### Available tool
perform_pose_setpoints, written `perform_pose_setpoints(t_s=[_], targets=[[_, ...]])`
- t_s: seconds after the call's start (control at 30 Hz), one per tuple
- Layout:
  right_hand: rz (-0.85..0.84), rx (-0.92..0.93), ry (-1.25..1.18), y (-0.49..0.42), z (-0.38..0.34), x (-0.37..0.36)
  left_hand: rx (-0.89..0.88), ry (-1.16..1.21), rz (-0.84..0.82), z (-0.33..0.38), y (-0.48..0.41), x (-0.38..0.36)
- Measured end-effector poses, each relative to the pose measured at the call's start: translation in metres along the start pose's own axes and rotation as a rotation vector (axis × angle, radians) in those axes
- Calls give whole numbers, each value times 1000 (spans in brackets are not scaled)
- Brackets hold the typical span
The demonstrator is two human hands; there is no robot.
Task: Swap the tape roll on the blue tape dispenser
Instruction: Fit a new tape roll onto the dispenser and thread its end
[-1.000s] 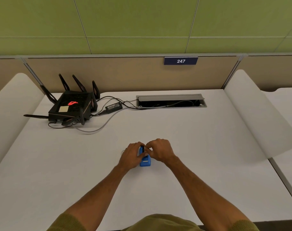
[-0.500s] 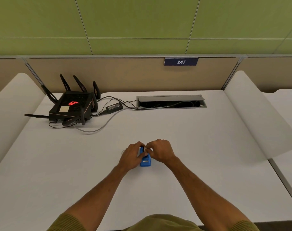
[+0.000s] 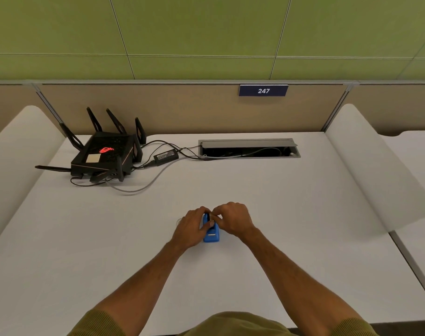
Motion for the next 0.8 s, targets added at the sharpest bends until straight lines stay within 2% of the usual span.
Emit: perform_pose_setpoints(t_s=[0.8], targets=[[36, -61, -57, -1, -4, 1, 54, 7, -53, 4, -5, -2]])
Point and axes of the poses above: each hand's wrist, its own y-axis away from the middle knuckle, its own x-axis out of the back of the hand, z = x × y, the point moved 4 cm from there along -y, towards the middle knuckle, and after that the axes turned 13 degrees about -x, right-handed, at the moved point
